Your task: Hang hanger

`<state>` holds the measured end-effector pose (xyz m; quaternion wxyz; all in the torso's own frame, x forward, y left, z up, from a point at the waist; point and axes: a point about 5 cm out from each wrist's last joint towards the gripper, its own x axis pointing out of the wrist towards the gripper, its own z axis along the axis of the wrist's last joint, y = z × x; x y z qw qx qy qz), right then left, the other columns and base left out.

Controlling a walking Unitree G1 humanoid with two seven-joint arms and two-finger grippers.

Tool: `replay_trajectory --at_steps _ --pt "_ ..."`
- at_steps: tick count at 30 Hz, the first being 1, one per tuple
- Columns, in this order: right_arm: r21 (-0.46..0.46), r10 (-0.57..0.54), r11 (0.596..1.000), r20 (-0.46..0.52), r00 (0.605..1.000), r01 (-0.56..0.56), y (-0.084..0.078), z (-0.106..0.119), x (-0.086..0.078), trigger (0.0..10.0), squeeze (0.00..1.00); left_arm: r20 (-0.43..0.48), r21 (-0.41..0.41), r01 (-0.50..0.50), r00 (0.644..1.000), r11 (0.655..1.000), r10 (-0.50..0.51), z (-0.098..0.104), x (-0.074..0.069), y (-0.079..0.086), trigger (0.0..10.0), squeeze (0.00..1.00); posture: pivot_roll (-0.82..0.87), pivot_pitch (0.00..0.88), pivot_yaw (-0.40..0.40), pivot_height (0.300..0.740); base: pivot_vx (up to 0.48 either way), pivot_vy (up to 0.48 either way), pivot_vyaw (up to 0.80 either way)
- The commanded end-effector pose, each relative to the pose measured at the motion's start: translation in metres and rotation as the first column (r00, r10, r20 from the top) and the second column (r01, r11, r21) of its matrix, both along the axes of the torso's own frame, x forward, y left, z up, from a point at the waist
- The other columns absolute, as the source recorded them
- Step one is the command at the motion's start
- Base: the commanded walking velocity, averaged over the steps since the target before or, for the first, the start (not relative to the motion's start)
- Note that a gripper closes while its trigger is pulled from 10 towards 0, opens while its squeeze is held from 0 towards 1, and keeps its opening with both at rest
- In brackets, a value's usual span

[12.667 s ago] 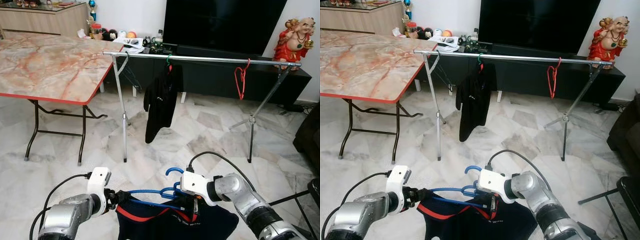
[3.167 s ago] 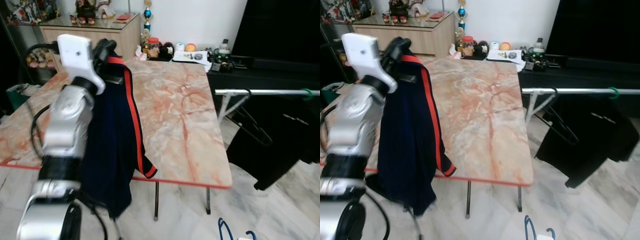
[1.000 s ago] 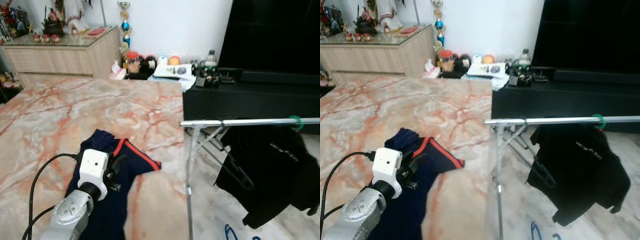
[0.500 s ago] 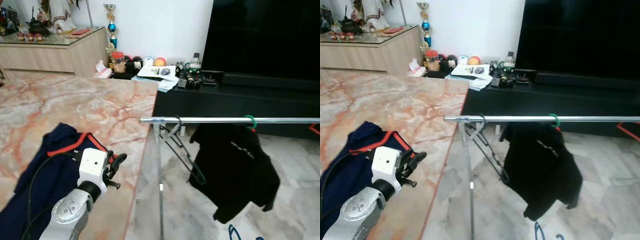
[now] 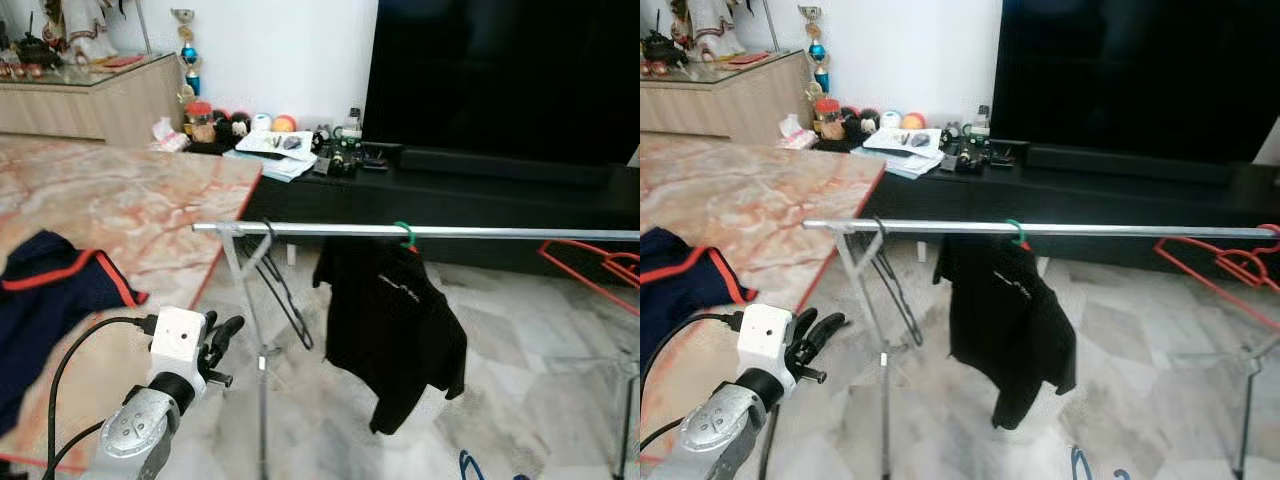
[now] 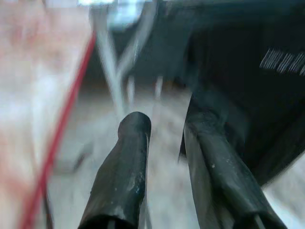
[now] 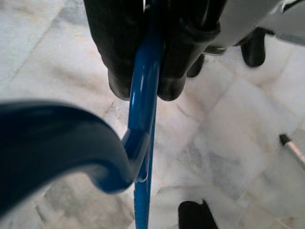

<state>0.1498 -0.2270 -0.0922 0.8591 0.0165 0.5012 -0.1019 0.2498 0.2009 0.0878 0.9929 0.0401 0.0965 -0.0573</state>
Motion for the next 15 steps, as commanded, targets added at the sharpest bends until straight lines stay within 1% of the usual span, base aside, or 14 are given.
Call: replay_trajectory --at_steps 1,2,4,5,6,8,9,11,13,14,15 --pt "-0.004 -0.006 1.0 0.009 1.0 0.007 -0.002 0.001 0.002 10.0 0.0 -0.043 0.024 -0.042 0.998 0.999 0.044 -0.011 -0.003 0.009 10.0 0.0 0.22 0.0 -0.008 0.74 0.0 0.0 0.0" --pt "-0.004 -0.014 1.0 0.011 1.0 0.014 -0.002 0.001 0.002 10.0 0.0 -0.115 0.029 -0.075 0.99 0.997 0.078 -0.031 -0.007 0.017 10.0 0.0 0.21 0.0 -0.007 0.74 0.0 0.0 0.0" --pt "-0.006 -0.017 1.0 0.011 1.0 0.017 -0.002 0.001 0.002 10.0 0.0 -0.176 0.051 -0.098 0.979 0.994 0.106 -0.049 -0.012 0.023 10.0 0.0 0.2 0.0 -0.006 0.74 0.0 0.0 0.0" --pt "-0.01 -0.021 1.0 0.01 1.0 0.021 -0.003 0.001 0.001 10.0 0.0 -0.278 0.055 -0.112 0.953 0.992 0.123 -0.074 -0.021 0.025 10.0 0.0 0.2 0.0 -0.011 0.74 0.0 0.0 0.0" --pt "-0.013 -0.023 1.0 0.009 1.0 0.023 -0.004 0.001 0.001 10.0 0.0 -0.355 0.048 -0.107 0.927 0.993 0.117 -0.092 -0.029 0.024 10.0 0.0 0.19 0.0 -0.011 0.74 0.0 0.0 0.0" --pt "-0.013 -0.025 1.0 0.01 1.0 0.025 -0.004 0.001 0.001 10.0 0.0 -0.403 0.037 -0.098 0.909 0.994 0.105 -0.104 -0.036 0.023 10.0 0.0 0.19 0.0 -0.011 0.74 0.0 0.0 0.0" --pt "-0.016 -0.029 0.999 0.011 1.0 0.029 -0.005 0.001 0.001 10.0 0.0 -0.455 0.043 -0.113 0.882 0.993 0.121 -0.119 -0.045 0.023 10.0 0.0 0.18 0.0 -0.013 0.74 0.0 0.0 0.0" --pt "-0.018 -0.036 0.999 0.012 0.999 0.036 -0.006 0.002 0.001 10.0 0.0 -0.51 0.04 -0.128 0.85 0.991 0.13 -0.132 -0.056 0.021 10.0 0.0 0.18 0.0 -0.023 0.74 0.0 0.0 0.0" --pt "-0.02 -0.042 0.999 0.015 0.999 0.042 -0.007 0.002 0.0 10.0 0.0 -0.582 0.046 -0.149 0.799 0.988 0.147 -0.149 -0.072 0.019 10.0 0.0 0.17 0.0 -0.025 0.74 0.0 0.0 0.0" --pt "-0.022 -0.045 0.999 0.018 0.999 0.045 -0.008 0.002 0.0 10.0 0.0 -0.638 0.037 -0.166 0.755 0.985 0.151 -0.162 -0.085 0.017 10.0 0.0 0.16 0.0 -0.029 0.74 0.0 0.0 0.0" --pt "-0.022 -0.049 0.999 0.021 0.999 0.049 -0.008 0.002 0.0 10.0 0.0 -0.662 0.034 -0.165 0.735 0.986 0.146 -0.167 -0.092 0.015 10.0 0.0 0.16 0.0 -0.029 0.74 0.0 0.0 0.0"
